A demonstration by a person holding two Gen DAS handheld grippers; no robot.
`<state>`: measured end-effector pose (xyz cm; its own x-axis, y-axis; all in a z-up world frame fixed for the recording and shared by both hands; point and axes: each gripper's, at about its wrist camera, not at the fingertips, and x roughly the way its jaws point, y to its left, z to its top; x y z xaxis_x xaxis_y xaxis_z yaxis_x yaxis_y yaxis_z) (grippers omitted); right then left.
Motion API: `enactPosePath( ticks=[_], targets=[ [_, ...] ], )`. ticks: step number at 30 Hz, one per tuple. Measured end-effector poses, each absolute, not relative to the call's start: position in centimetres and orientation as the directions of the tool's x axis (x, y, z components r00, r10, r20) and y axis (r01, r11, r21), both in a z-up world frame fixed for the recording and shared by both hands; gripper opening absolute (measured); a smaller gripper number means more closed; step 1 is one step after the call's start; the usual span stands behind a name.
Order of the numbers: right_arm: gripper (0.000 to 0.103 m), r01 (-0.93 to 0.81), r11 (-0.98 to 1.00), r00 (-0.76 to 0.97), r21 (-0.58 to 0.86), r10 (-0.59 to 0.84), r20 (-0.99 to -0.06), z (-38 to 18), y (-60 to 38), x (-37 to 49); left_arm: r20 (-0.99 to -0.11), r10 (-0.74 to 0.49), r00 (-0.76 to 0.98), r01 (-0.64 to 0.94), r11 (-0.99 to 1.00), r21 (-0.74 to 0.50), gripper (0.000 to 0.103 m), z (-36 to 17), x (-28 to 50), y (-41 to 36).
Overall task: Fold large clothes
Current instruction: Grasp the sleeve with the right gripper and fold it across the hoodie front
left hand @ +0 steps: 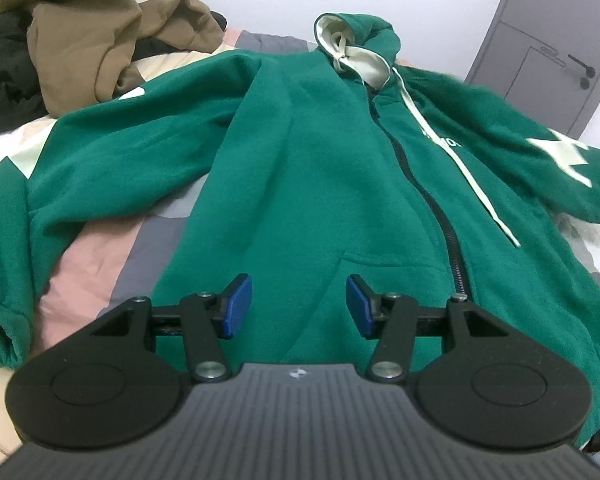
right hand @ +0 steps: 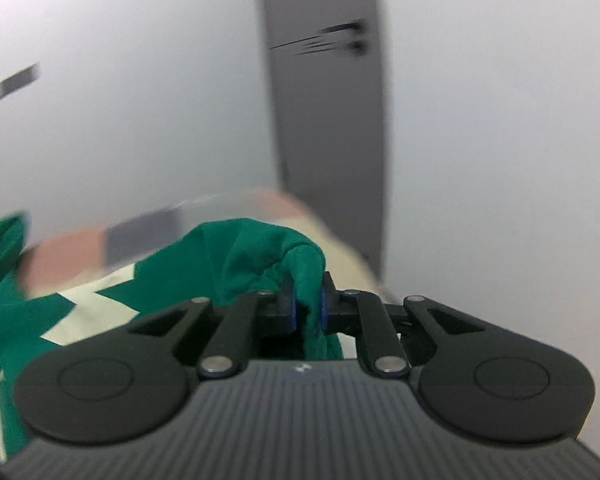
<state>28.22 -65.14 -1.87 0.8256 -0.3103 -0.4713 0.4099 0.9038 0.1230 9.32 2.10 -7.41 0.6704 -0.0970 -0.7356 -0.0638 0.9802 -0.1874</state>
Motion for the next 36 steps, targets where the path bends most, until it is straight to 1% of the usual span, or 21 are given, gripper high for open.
enactPosePath(
  ticks=[2,5,7,10,13,16,19,22,27,32,35,36],
  targets=[
    [0.013,0.482,0.866,0.8,0.131,-0.374,-0.469,-1.7,-68.0,28.6,-0.741,-0.095,0.665,-0.067,0.98,-0.186,0.058,-7.4,9.7,1.9],
    [0.013,0.556,0.824,0.748,0.109,-0.439,-0.498,-2.7,-71.5,29.5,-0.751,-0.094,0.653,-0.071,0.98,-0.184,0.058,-7.6,10.5,1.5],
    [0.013,0.566,0.817,0.736,0.113,-0.438,-0.517,-3.8,-73.1,30.1,-0.761,-0.094,0.642,-0.073,0.98,-0.183,0.058,-7.7,11.1,1.2],
    [0.013,0.584,0.808,0.704,0.079,-0.456,-0.545,-5.6,-74.0,31.5,-0.774,-0.097,0.626,-0.073,0.981,-0.181,0.058,-7.9,12.3,0.6],
    [0.013,0.581,0.806,0.707,0.113,-0.431,-0.561,-6.6,-74.3,32.3,-0.784,-0.103,0.613,-0.07,0.98,-0.184,0.058,-8.1,13.4,-0.1],
    [0.013,0.552,0.82,0.727,0.147,-0.388,-0.567,-6.0,-74.1,33.0,-0.785,-0.112,0.61,-0.06,0.981,-0.187,0.058,-8.0,14.2,-0.7],
    [0.013,0.513,0.836,0.756,0.197,-0.33,-0.566,-3.6,-73.0,33.3,-0.776,-0.132,0.617,-0.049,0.977,-0.206,0.058,-7.7,14.5,-1.0],
    [0.013,0.445,0.867,0.795,0.225,-0.267,-0.544,0.0,-70.4,32.3,-0.757,-0.154,0.636,-0.035,0.973,-0.227,0.058,-7.2,14.2,-0.8],
    [0.013,0.306,0.917,0.857,0.257,-0.148,-0.493,7.6,-64.9,29.2,-0.727,-0.179,0.663,-0.036,0.962,-0.27,0.058,-6.4,12.4,0.7],
    [0.013,0.162,0.953,0.883,0.256,-0.024,-0.469,13.9,-56.1,26.0,-0.696,-0.207,0.688,-0.04,0.946,-0.321,0.058,-5.6,10.0,2.6],
    [0.013,0.057,0.966,0.884,0.252,0.068,-0.462,16.1,-49.5,23.9,-0.678,-0.224,0.7,-0.024,0.941,-0.336,0.058,-5.4,8.4,3.5],
    [0.013,0.027,0.968,0.881,0.248,0.094,-0.463,16.0,-47.5,23.8,-0.671,-0.231,0.704,-0.018,0.94,-0.342,0.058,-5.3,8.0,3.7]
  ],
)
